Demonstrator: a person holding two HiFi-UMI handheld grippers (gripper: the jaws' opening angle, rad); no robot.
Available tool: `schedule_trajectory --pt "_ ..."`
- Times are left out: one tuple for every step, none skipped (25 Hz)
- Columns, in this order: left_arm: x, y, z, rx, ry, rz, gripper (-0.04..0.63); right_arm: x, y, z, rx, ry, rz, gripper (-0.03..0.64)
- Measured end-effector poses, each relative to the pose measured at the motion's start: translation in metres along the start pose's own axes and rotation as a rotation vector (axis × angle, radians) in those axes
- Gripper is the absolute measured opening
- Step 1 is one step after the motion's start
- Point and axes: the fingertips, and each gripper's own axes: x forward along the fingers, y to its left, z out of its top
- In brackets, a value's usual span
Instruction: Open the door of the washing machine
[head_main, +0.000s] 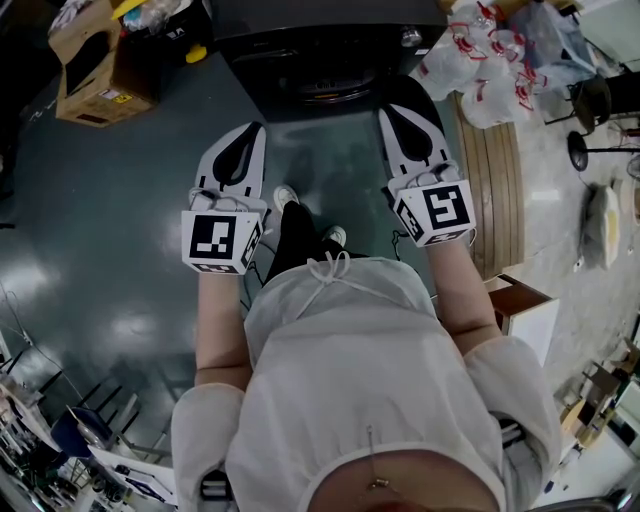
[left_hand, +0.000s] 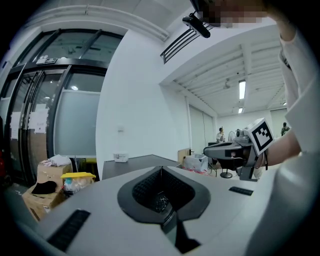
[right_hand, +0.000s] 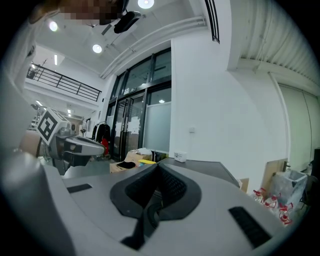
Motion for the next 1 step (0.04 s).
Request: schedule_trajectory --pt "0.0004 -0.0003 0.0007 -0.001 -0.001 -0.002 0.023 0.0001 -0.0002 0.0006 -0.001 -0.003 0.000 0.002"
